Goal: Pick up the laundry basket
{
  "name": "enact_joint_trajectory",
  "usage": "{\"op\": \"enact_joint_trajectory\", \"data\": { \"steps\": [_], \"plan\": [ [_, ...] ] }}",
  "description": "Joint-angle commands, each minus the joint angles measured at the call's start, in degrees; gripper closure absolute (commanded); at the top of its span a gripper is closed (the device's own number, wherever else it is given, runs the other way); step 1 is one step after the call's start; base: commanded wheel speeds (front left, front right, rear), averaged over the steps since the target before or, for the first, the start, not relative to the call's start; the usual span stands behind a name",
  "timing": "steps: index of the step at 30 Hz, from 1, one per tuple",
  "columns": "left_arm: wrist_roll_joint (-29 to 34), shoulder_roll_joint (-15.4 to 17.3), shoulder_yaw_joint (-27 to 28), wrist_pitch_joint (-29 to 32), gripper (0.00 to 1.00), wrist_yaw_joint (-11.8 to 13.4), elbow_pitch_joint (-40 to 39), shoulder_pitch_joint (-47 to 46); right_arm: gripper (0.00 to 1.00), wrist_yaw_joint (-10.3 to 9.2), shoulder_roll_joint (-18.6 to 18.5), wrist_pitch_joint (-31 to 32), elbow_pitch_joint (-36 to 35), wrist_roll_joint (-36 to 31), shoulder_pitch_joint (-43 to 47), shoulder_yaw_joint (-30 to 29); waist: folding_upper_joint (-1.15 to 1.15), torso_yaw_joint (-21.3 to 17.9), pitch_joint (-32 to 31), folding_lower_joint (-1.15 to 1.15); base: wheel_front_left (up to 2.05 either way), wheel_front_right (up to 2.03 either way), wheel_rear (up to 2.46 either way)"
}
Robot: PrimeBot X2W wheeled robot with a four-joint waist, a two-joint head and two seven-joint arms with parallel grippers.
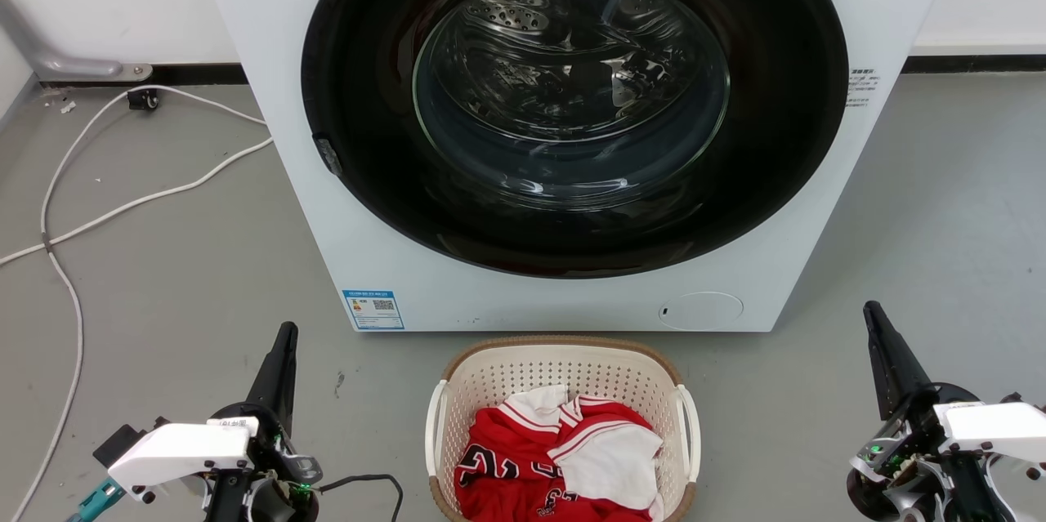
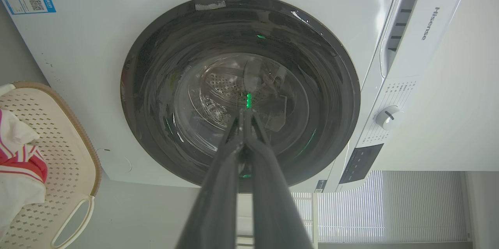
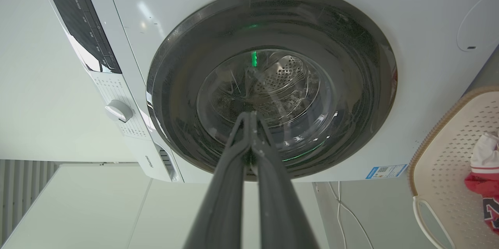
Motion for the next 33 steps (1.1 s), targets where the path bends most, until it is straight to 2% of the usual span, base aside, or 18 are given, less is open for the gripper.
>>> {"op": "enact_joint_trajectory", "data": {
  "steps": [1,16,17,25,33],
  "plan": [
    [-0.03,0.01,0.21,0.19,1.0,-0.11,0.02,-0.44,1.0,-0.02,0.17,0.26,0.08,-0.29,-0.54,-0.12,0.0,0.0,0.0,0.0,0.0,0.0,0.0],
    [-0.02,0.0,0.22,0.19,1.0,-0.11,0.02,-0.44,1.0,-0.02,0.27,0.33,0.09,-0.37,-0.56,-0.25,0.0,0.0,0.0,0.0,0.0,0.0,0.0],
    [0.0,0.0,0.0,0.0,0.0,0.0,0.02,0.0,0.0,0.0,0.1,0.16,0.03,-0.18,-0.01,-0.16,0.0,0.0,0.0,0.0,0.0,0.0,0.0],
    [1.16,-0.2,-0.31,-1.38,0.0,0.01,0.34,1.59,0.0,-0.01,0.29,-1.18,1.0,-1.26,1.74,0.26,0.0,-0.02,0.05,0.0,0.0,0.0,0.0],
    [7.69,-0.18,0.32,-3.37,0.0,0.05,-1.92,1.5,0.0,-0.01,0.32,-3.12,-0.51,-9.26,1.73,-0.39,0.0,-0.06,0.2,0.0,0.0,0.0,0.0]
  ]
}}
